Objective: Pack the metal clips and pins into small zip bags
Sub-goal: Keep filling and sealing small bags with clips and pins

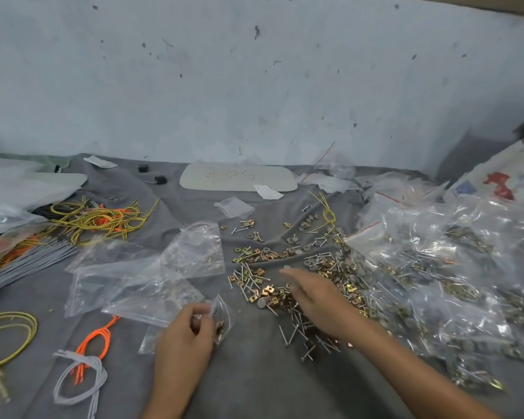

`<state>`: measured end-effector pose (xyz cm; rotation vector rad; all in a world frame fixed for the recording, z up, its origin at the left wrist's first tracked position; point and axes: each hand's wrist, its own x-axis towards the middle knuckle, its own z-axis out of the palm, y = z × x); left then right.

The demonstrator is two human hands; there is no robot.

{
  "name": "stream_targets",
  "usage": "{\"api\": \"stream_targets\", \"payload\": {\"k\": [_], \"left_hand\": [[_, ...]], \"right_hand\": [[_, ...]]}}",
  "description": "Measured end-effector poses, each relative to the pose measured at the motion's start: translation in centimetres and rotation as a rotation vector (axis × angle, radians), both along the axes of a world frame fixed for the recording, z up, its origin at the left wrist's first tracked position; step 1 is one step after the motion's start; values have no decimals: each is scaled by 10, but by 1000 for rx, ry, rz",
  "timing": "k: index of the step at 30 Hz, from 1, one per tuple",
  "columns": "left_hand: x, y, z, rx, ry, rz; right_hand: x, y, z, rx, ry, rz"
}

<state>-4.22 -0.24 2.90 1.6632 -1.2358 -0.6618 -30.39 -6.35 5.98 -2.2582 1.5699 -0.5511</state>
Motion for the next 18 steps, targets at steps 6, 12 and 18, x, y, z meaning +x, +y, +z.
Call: {"api": "stream_targets", "payload": {"k": [6,12,18], "left_hand": [[1,0,-1,-6,-2,-9],[1,-3,-5,-10,-27,-2],[1,-4,-8,-27,-33,9]], "right_hand": [[-20,-33,6,-35,-36,-227],[0,-62,8,50,131,-218],[20,-75,7,55,344,-261]]}}
